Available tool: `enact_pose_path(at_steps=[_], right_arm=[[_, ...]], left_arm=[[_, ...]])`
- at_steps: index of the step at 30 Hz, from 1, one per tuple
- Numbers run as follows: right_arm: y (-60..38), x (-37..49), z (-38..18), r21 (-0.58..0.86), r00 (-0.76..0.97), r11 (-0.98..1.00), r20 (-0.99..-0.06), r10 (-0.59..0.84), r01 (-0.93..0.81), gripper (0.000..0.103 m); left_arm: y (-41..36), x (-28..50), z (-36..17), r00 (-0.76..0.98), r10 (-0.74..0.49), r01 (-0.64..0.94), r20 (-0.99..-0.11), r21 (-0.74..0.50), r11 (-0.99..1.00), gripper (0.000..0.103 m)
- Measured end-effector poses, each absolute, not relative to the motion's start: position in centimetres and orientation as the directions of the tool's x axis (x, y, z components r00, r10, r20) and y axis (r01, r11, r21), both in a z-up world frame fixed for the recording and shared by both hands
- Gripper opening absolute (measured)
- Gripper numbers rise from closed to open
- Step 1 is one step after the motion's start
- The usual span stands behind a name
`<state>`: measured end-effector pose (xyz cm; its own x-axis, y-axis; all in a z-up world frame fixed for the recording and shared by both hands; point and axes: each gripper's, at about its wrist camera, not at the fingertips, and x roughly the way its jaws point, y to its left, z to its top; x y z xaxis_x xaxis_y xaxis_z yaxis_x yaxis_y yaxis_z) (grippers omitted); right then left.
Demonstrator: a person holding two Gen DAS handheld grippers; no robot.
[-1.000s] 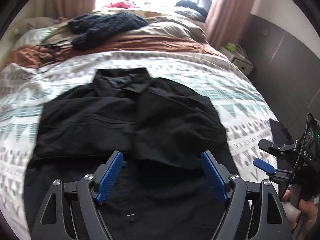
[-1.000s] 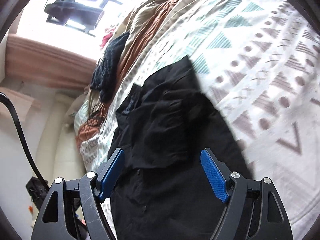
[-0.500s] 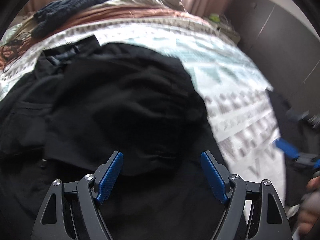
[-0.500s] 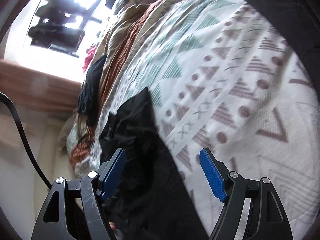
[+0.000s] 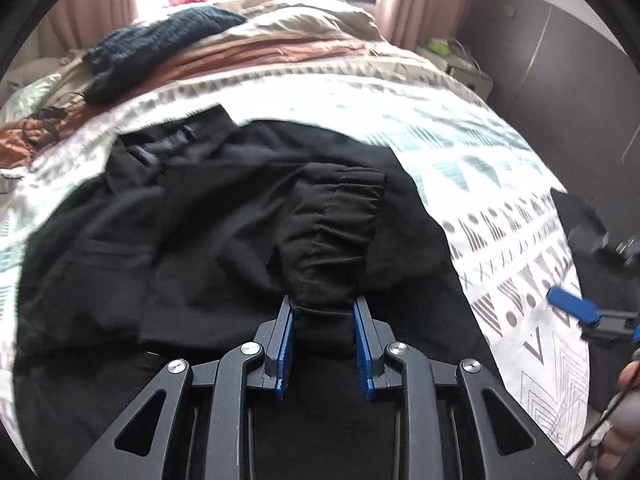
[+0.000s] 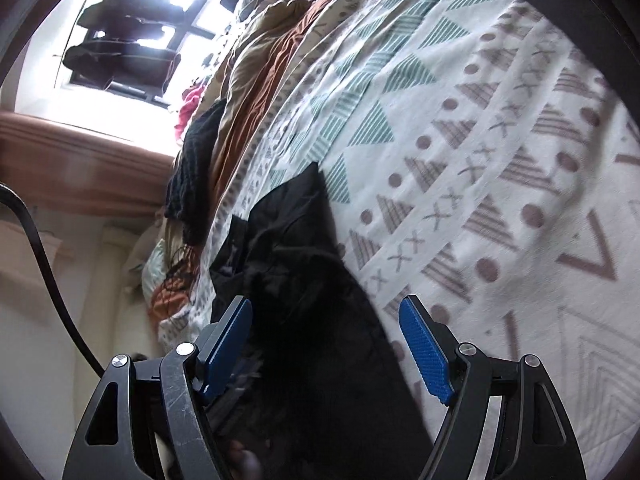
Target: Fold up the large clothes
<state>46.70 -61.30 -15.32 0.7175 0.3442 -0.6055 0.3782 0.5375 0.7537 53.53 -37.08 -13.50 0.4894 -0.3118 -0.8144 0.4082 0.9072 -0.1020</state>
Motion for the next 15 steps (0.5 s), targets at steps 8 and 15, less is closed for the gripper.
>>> enact_pose_path(at_steps=[8,15], right_arm=[[-57.4,48.3,-14.9,0.755,0.708,0.561,-0.597,0.377,0.338,0.077],[-54.1,49.8,-15.1,0.72,0.681,0.609,-0.63,0.374,0.332,0.077]], left_arm=[[-30.2,54.9,-8.6,0.58,-0.28,0.343,-0.765,-0.083,0.936,0.028],[-24.0,56.9,-7.5,0.614,-0.271,0.279,-0.741,-0.117,0.953,0.028]])
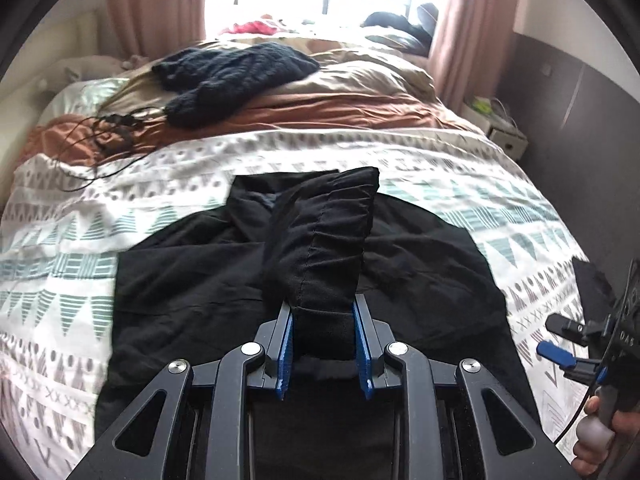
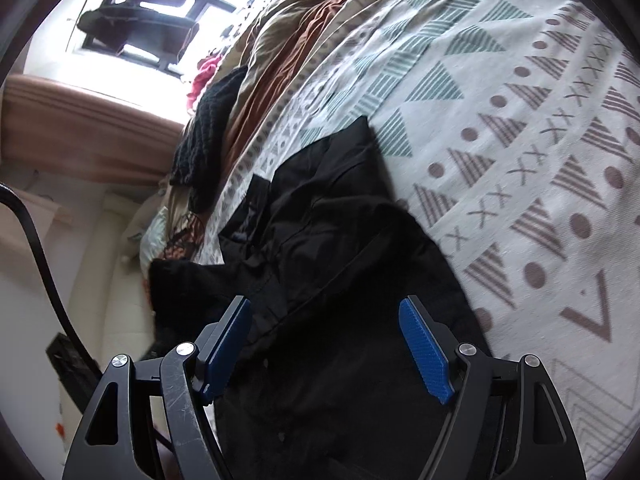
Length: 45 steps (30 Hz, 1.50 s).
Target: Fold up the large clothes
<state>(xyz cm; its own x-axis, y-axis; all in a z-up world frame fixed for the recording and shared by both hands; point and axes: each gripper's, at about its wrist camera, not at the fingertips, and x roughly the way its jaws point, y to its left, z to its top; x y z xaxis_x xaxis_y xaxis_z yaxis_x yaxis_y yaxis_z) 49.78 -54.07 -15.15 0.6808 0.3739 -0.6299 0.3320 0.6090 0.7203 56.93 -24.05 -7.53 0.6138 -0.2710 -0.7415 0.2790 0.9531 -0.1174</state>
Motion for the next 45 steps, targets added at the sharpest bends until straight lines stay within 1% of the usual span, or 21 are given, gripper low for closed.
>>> enact_pose_path(at_steps=[5,11,14,15,17,19,20,21,24,27,33,35,38,40,41,43,44,45], right_arm=[[-52.2,50.9,-15.5,0.691,0.662,0.642,-0.656,0.362,0.333,0.077],[-50.7,52.1,-15.9,0.64,0.639,0.693,-0.693,0.335,0.332,0.077],[-50.3,52.8,-16.5,0.616,0.62,0.71,-0.715,0.323,0.341,0.077],[-50.4,53.0,-16.7,0.609,0.614,0.715,-0.722,0.319,0.345,0.077],[-50.4,53.4,-17.2,0.594,0.603,0.722,-0.735,0.309,0.354,0.077],[-50.8,53.6,-17.5,0.588,0.6,0.725,-0.74,0.303,0.359,0.076],[-51.0,53.6,-17.7,0.588,0.602,0.723,-0.74,0.299,0.364,0.075],[-51.3,53.7,-17.8,0.591,0.605,0.717,-0.739,0.296,0.37,0.07],[-52.7,53.9,-18.3,0.603,0.616,0.694,-0.733,0.287,0.394,0.069],[-54.4,53.4,-18.7,0.62,0.632,0.662,-0.724,0.276,0.422,0.065],[-56.4,52.4,-19.4,0.698,0.68,0.571,-0.668,0.302,0.433,0.064],[-55.7,53.1,-19.5,0.72,0.682,0.571,-0.646,0.343,0.395,0.064],[-54.4,54.2,-19.5,0.731,0.675,0.592,-0.627,0.389,0.338,0.063],[-53.7,54.9,-19.9,0.725,0.663,0.608,-0.633,0.4,0.325,0.052],[-53.5,55.3,-20.2,0.713,0.656,0.62,-0.644,0.393,0.328,0.049],[-53.5,55.8,-20.9,0.672,0.643,0.652,-0.679,0.354,0.351,0.024],[-53.8,55.9,-21.3,0.643,0.637,0.667,-0.702,0.318,0.376,0.02],[-54.1,55.9,-21.4,0.635,0.639,0.67,-0.707,0.304,0.384,0.019]], left_arm=[[-20.6,58.2,-8.7,0.615,-0.276,0.248,-0.739,-0.151,0.957,0.028],[-17.0,60.4,-12.0,0.598,-0.296,0.192,-0.745,-0.225,0.955,0.028],[-15.2,61.5,-14.5,0.561,-0.273,0.123,-0.782,-0.247,0.961,0.03],[-14.7,61.8,-15.3,0.544,-0.263,0.099,-0.797,-0.25,0.963,0.032],[-13.6,62.3,-16.8,0.511,-0.228,0.051,-0.829,-0.236,0.97,0.032],[-12.3,62.4,-17.7,0.496,-0.213,0.016,-0.842,-0.236,0.972,0.033],[-11.6,62.4,-18.0,0.492,-0.214,0.003,-0.844,-0.245,0.97,0.033],[-11.1,62.3,-18.1,0.489,-0.218,-0.004,-0.844,-0.252,0.968,0.033],[-9.7,62.0,-18.0,0.487,-0.232,-0.011,-0.842,-0.271,0.962,0.033],[-9.1,61.8,-17.7,0.49,-0.233,-0.009,-0.84,-0.272,0.962,0.033],[-9.0,61.8,-18.0,0.493,-0.214,0.015,-0.843,-0.237,0.971,0.032],[-9.1,62.1,-18.6,0.481,-0.213,0.019,-0.851,-0.233,0.972,0.032],[-9.3,62.4,-19.3,0.488,-0.201,0.016,-0.85,-0.221,0.975,0.028],[-9.6,62.7,-19.6,0.486,-0.197,0.015,-0.851,-0.217,0.976,0.026],[-9.7,62.8,-19.7,0.485,-0.198,0.017,-0.852,-0.217,0.976,0.025],[-9.8,63.0,-19.6,0.485,-0.202,0.018,-0.851,-0.222,0.975,0.024],[-9.7,63.0,-19.5,0.485,-0.205,0.015,-0.85,-0.226,0.974,0.024],[-9.6,63.0,-19.4,0.485,-0.206,0.011,-0.85,-0.23,0.973,0.024]])
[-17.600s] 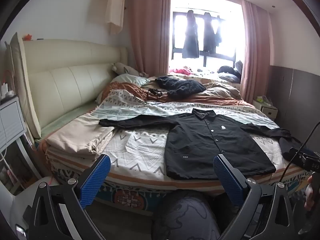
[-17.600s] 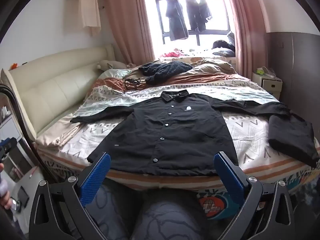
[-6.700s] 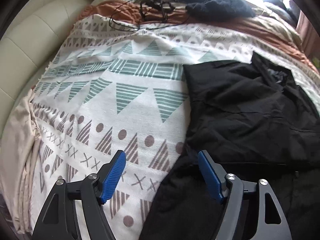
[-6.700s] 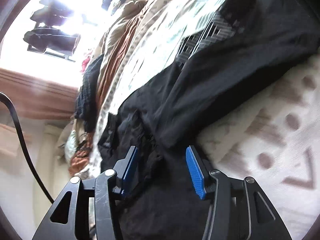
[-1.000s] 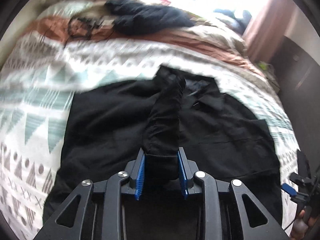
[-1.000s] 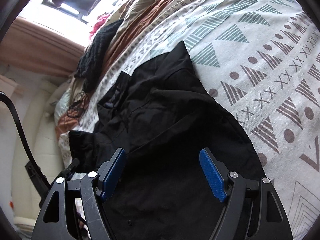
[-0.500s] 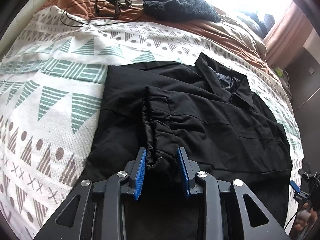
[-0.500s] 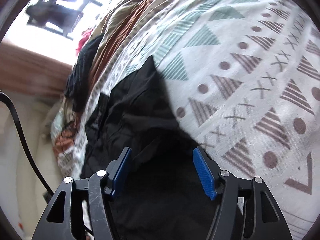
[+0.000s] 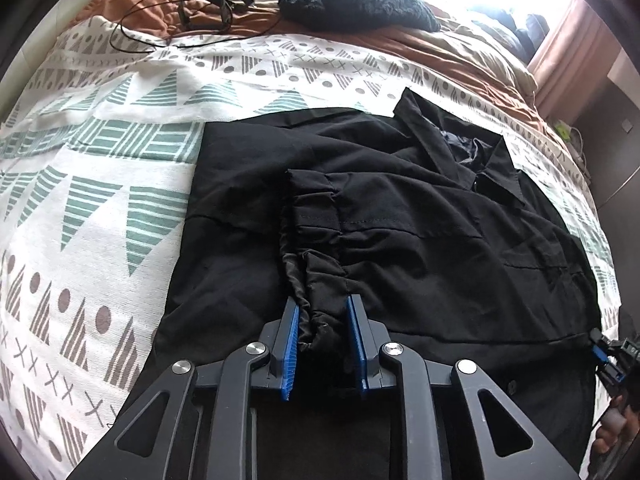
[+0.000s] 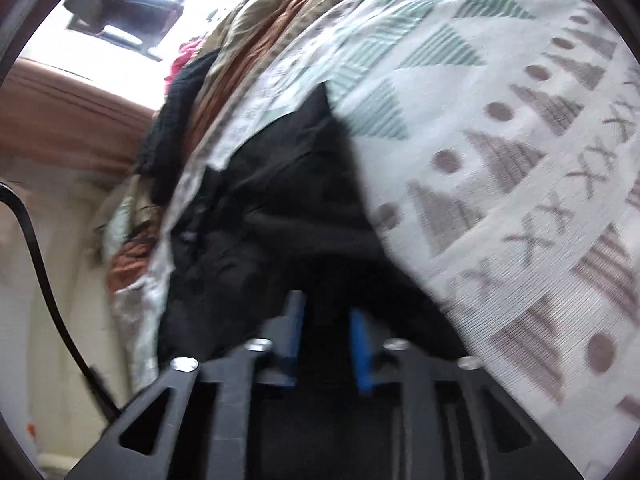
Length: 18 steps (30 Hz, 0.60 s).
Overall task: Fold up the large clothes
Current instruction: 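Open both tools and pull them back from the folded shirt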
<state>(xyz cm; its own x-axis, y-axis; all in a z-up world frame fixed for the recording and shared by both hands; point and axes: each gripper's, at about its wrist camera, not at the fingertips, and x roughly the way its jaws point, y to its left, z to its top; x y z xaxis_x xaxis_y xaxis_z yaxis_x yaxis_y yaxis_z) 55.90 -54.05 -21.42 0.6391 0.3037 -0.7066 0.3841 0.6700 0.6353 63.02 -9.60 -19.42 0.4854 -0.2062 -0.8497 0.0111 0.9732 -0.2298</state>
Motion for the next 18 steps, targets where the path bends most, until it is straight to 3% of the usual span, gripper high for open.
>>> enact_pose_path(at_steps=[5,8,10,13,18], right_arm=[[-54.7,55.5,-21.0,0.625,0.644,0.669,-0.713,0.278,0.403,0.018],[-54.6,55.1,-19.7,0.609,0.637,0.677,-0.724,0.264,0.412,0.019],[-54.3,55.0,-18.5,0.615,0.636,0.681,-0.719,0.278,0.397,0.028],[-53.3,54.2,-15.8,0.615,0.662,0.711,-0.694,0.284,0.34,0.045],[-51.1,52.5,-13.5,0.647,0.67,0.716,-0.656,0.347,0.263,0.047]], left_arm=[[-9.4,62.1,-17.9,0.469,-0.195,0.003,-0.862,-0.219,0.976,0.03],[-9.3,60.6,-16.1,0.474,-0.203,0.014,-0.857,-0.223,0.975,0.054],[-9.0,59.3,-14.3,0.505,-0.199,0.008,-0.84,-0.226,0.974,0.072],[-8.5,57.0,-11.4,0.552,-0.198,0.008,-0.81,-0.232,0.973,0.08],[-7.2,52.9,-7.8,0.576,-0.198,0.007,-0.793,-0.237,0.971,0.08]])
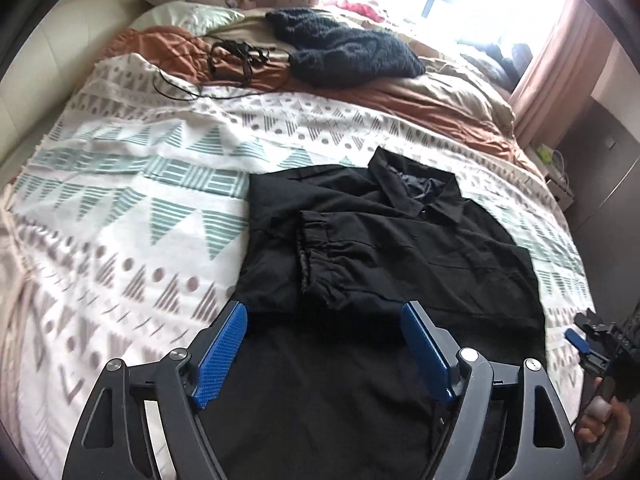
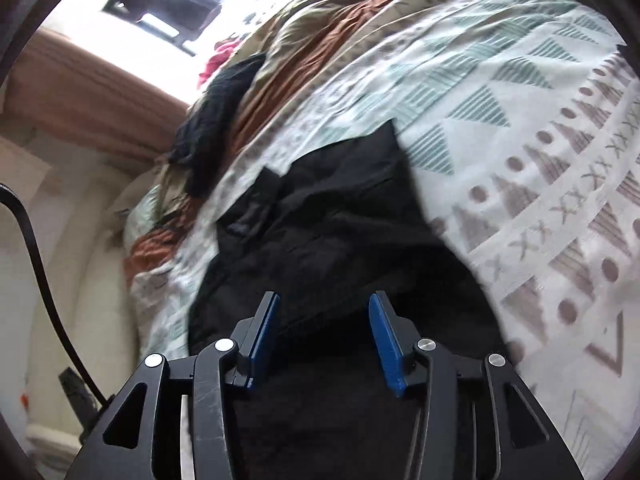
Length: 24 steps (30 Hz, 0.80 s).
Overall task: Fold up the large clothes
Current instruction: 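Open both tools and pull them back from the folded shirt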
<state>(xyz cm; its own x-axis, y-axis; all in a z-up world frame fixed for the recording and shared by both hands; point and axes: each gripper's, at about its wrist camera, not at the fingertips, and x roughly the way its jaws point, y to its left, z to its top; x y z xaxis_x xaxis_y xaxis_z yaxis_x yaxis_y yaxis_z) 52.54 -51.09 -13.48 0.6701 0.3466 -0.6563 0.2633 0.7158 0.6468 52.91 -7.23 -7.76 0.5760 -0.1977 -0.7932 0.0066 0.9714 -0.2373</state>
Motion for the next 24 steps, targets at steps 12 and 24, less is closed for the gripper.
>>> enact_pose_path(at_steps=[12,24], right_arm=[[-47.1,46.1,-9.1,0.579,0.673,0.794,-0.664,0.326,0.187,0.089],[-47.9,40.2,-6.0,0.612,0.727,0.76,-0.621,0.293,0.217,0.103]], left_arm=[[-2.4,43.5,-0.6,0.677,-0.097,-0.055,-0.729,-0.182,0.982,0.094],[2.8,35.5,2.8,0.74,-0.066,-0.119,-0.669,-0.227,0.967,0.099]])
